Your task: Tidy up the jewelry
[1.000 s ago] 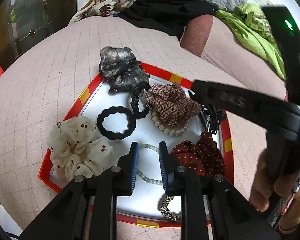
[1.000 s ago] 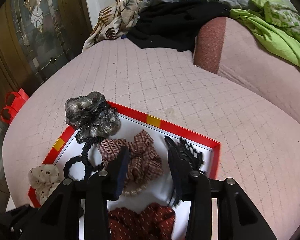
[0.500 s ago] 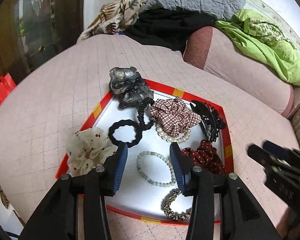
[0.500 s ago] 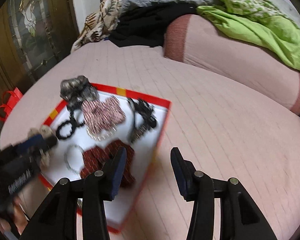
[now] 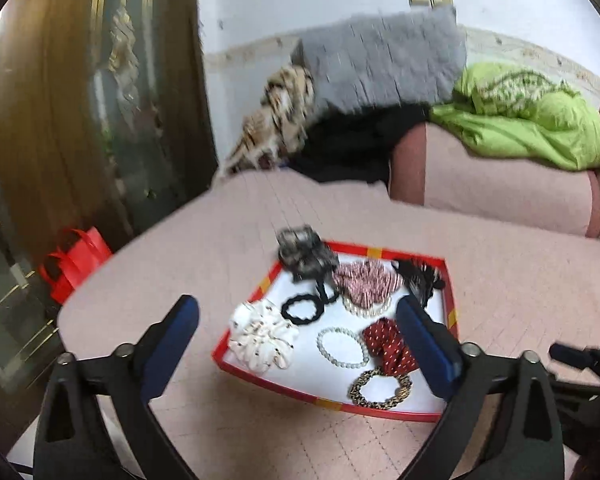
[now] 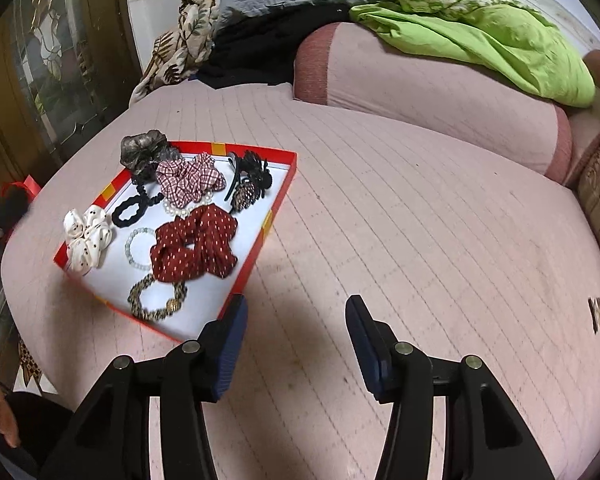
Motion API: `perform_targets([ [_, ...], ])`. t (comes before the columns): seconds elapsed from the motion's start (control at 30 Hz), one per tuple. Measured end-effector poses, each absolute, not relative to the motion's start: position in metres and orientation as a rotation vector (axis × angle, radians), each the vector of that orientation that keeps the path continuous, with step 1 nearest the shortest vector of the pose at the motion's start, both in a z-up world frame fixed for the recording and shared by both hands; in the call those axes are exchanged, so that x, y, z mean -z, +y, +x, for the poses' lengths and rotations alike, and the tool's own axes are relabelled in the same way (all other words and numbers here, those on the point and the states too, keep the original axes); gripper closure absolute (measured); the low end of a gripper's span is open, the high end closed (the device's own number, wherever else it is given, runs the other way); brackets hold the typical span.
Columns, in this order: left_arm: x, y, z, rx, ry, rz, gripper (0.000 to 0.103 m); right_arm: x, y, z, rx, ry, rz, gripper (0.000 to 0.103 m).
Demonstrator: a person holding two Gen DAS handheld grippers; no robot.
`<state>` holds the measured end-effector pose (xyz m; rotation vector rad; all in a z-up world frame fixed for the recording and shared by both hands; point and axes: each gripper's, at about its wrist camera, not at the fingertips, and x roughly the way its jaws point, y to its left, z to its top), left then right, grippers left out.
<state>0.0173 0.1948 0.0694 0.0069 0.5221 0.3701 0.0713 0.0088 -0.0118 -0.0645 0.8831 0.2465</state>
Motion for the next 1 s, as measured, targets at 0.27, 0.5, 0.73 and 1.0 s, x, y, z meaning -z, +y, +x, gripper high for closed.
perform_targets([
  [0.27,-0.107,0.159,-0.018,-0.432,0.445,0.097,0.0,0.001,-0.013,0.041,-0.222,0.855,-0.038,0.044],
  [0.5,-0.115,0.141,-0.036,-0.349,0.437,0.05,0.0,-0.009,-0.034,0.023,-0.19,0.85,0.011,0.041],
  [0.73,-0.107,0.142,-0.035,-0.29,0.508,-0.028,0.0,-0.023,-0.048,0.007,-0.155,0.821,0.037,0.038],
  [1.0,-0.094,0.144,-0.035,-0.308,0.573,-0.039,0.0,-0.026,-0.047,-0.001,-0.149,0.809,0.025,0.034],
])
